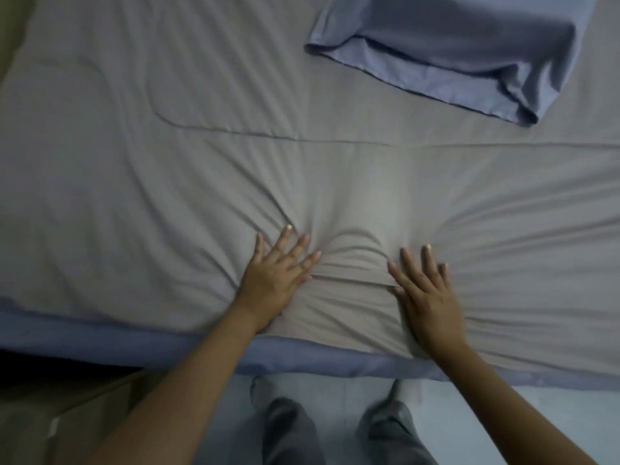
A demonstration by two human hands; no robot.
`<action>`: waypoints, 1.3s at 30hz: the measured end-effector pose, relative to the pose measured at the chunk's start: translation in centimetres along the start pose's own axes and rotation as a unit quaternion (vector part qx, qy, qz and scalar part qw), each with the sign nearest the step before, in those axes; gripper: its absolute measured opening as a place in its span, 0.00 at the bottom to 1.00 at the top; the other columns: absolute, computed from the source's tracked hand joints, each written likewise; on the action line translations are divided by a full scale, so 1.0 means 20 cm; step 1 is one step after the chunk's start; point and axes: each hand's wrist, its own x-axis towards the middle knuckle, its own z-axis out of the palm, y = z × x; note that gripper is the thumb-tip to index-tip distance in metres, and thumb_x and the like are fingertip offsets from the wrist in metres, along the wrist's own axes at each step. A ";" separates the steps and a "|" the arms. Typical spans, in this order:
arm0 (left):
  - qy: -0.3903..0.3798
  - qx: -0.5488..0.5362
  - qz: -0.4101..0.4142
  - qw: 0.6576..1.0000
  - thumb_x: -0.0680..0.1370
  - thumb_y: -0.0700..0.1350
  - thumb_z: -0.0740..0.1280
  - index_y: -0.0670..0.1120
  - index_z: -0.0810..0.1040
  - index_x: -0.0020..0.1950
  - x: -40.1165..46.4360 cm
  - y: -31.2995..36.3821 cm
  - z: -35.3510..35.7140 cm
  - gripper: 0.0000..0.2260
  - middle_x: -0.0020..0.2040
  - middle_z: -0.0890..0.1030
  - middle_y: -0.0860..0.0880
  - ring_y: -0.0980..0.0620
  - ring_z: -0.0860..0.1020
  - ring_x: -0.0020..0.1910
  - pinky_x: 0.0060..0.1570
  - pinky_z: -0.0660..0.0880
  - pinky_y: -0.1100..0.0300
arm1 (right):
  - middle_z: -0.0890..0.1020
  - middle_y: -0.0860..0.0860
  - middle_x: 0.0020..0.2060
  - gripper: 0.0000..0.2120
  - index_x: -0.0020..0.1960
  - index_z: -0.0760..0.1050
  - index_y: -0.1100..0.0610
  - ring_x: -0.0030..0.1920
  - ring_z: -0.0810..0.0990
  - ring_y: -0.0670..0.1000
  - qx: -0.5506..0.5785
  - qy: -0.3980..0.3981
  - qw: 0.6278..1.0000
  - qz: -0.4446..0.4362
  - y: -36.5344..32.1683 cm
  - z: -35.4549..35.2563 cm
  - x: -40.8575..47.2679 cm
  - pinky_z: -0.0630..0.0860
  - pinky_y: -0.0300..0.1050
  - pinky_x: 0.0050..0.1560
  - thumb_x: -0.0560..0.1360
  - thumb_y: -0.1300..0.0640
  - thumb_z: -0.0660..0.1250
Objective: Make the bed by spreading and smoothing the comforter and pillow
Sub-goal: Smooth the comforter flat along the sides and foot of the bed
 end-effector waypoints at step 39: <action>0.045 -0.058 -0.183 0.980 0.84 0.51 0.47 0.39 0.70 0.71 -1.11 -2.14 -0.20 0.24 0.72 0.70 0.40 0.42 0.68 0.72 0.70 0.63 0.47 | 0.70 0.59 0.70 0.22 0.69 0.71 0.59 0.73 0.62 0.64 0.038 -0.033 0.980 -0.192 -2.44 0.84 0.94 0.56 0.60 0.71 0.81 0.51 0.50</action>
